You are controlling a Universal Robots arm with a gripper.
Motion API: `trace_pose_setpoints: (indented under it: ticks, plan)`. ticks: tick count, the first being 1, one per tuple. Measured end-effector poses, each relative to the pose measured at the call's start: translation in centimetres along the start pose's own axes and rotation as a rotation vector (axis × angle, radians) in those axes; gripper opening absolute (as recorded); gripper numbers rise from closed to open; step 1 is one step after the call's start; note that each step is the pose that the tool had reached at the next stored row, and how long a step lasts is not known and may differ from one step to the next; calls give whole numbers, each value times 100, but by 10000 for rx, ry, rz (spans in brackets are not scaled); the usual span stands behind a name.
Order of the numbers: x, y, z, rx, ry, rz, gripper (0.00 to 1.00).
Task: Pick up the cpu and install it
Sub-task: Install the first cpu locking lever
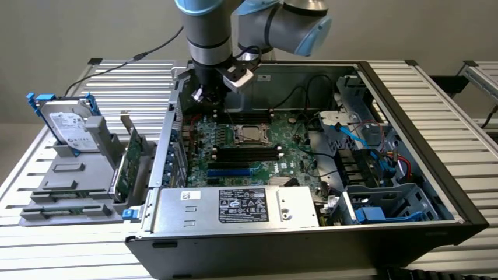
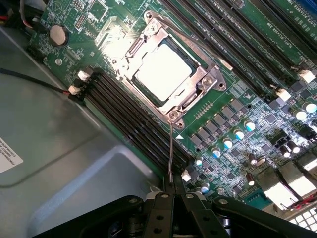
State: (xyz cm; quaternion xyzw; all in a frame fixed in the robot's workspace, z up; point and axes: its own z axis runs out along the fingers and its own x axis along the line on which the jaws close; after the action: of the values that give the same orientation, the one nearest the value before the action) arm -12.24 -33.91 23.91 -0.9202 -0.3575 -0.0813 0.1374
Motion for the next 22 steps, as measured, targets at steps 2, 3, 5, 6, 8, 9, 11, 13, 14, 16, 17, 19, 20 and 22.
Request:
trace_pose_setpoints:
  ticks: [2, 3, 5, 6, 8, 9, 11, 13, 14, 16, 17, 19, 20, 22]
  plan:
    - [0, 0, 1, -49, 33, 173, 11]
    - [0, 0, 1, -60, 35, 243, 11]
    - [-1, 0, 1, -45, 7, 370, 11]
    - [-1, -1, 1, -29, -16, 436, 11]
    - [-2, -1, 1, 8, -70, 586, 11]
    - [-2, -1, 1, 18, -88, 668, 11]
    - [-2, -1, 0, 11, -97, 901, 11]
    - [-1, 0, 1, -4, -94, 1124, 11]
    - [-1, 0, 1, -12, -94, 1234, 11]
    - [-2, -1, 1, -32, -87, 1451, 11]
    - [-2, -1, 1, -43, -81, 1562, 11]
    - [-1, -1, 2, -73, -60, 1788, 11]
    - [-1, -1, 2, -92, -45, 1917, 11]
    - [-1, -1, 1, -139, -11, 2162, 11]
